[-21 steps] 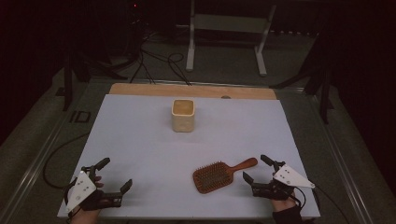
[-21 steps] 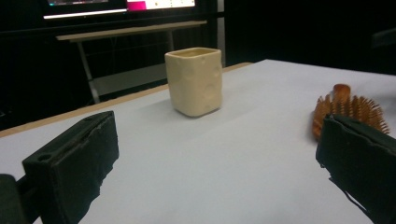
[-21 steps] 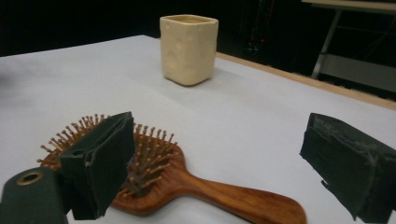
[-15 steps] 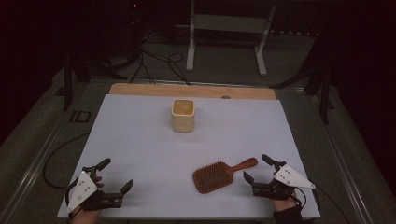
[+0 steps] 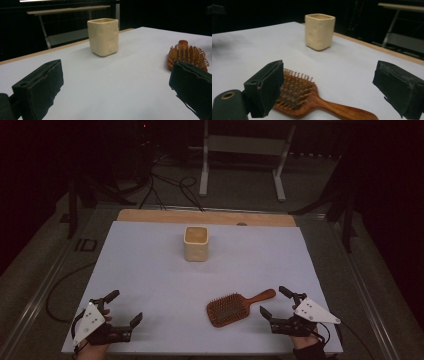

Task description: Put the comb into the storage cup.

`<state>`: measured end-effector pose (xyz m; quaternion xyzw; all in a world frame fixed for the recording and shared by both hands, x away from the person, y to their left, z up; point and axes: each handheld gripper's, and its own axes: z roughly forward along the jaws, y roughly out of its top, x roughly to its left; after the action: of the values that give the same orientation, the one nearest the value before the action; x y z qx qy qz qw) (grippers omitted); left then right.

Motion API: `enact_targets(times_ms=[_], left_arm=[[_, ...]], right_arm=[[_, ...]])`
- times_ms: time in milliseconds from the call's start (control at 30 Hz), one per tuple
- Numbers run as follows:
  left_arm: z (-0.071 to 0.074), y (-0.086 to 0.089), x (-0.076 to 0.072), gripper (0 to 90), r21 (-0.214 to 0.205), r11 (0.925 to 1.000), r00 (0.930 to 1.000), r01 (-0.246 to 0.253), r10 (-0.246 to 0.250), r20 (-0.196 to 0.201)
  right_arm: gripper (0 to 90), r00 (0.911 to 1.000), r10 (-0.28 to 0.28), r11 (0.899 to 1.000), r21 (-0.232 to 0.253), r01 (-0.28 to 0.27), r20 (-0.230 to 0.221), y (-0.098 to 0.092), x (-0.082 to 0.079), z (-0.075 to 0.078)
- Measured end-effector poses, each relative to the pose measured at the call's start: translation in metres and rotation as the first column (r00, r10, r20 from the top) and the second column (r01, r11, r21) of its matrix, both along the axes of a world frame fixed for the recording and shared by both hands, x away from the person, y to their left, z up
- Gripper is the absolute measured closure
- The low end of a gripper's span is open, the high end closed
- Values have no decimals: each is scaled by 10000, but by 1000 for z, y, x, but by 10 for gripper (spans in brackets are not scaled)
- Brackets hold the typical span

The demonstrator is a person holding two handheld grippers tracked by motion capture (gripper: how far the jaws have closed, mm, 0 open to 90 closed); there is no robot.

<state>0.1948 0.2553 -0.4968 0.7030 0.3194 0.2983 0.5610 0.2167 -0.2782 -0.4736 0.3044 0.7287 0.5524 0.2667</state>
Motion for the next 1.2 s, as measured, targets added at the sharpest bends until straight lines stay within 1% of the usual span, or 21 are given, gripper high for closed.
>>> enact_targets(times_ms=[67,133,200,233,367,500,533,567,600,700,767,833,900,1067,1167,1200], left_arm=[[0,0,0,0,28,10000,10000,10,-10,-23],[0,-1,0,0,60,10000,10000,24,-23,-29],[0,-1,-1,0,78,10000,10000,12,-12,0],[0,-2,-1,0,95,10000,10000,6,-6,-8],[0,-2,0,0,80,10000,10000,41,-41,5],[1,-2,-1,0,73,10000,10000,66,-67,13],[1,-2,-1,0,73,10000,10000,66,-67,13],[1,-2,-1,0,68,10000,10000,73,-73,22],[1,-3,-1,0,82,9999,10000,77,-77,27],[1,-2,-1,0,88,9999,9999,102,-102,54],[1,-3,-1,0,82,9999,10000,96,-96,26],[1,-2,-1,0,102,9999,9999,97,-98,34],[2,-2,-1,0,83,9999,9999,92,-92,82],[2,-2,-1,0,91,9999,9999,126,-127,86],[1,-3,-1,0,111,9999,9999,115,-115,45],[1,-3,-1,0,116,9999,9999,116,-116,37]], right_arm=[[93,10000,13,10000,-98,-14,-81,0,-1,5],[93,9999,140,9999,-50,-140,-85,0,-2,11],[91,9997,246,9996,115,-245,-79,0,-4,19],[88,9994,310,9994,139,-307,-165,-1,-4,23],[88,9998,194,9994,-303,-194,6,-3,0,38],[88,9998,180,9995,-258,-179,46,-7,7,51],[88,9998,180,9995,-258,-179,46,-7,7,51],[88,9998,175,9990,-423,-170,111,-7,10,55],[87,9993,371,9981,-500,-367,66,-8,14,60],[87,9982,591,9965,-597,-592,-36,-8,22,67],[87,9978,664,9959,-622,-664,-22,-8,27,72],[87,9974,712,9960,-539,-715,-67,-8,33,76],[87,9971,762,9958,-497,-764,-67,-9,39,79],[87,9967,789,9951,-583,-798,-169,-7,52,84],[87,9949,934,9933,-646,-957,-378,-6,61,85],[87,9936,1013,9927,-602,-1042,-491,-5,64,84]])
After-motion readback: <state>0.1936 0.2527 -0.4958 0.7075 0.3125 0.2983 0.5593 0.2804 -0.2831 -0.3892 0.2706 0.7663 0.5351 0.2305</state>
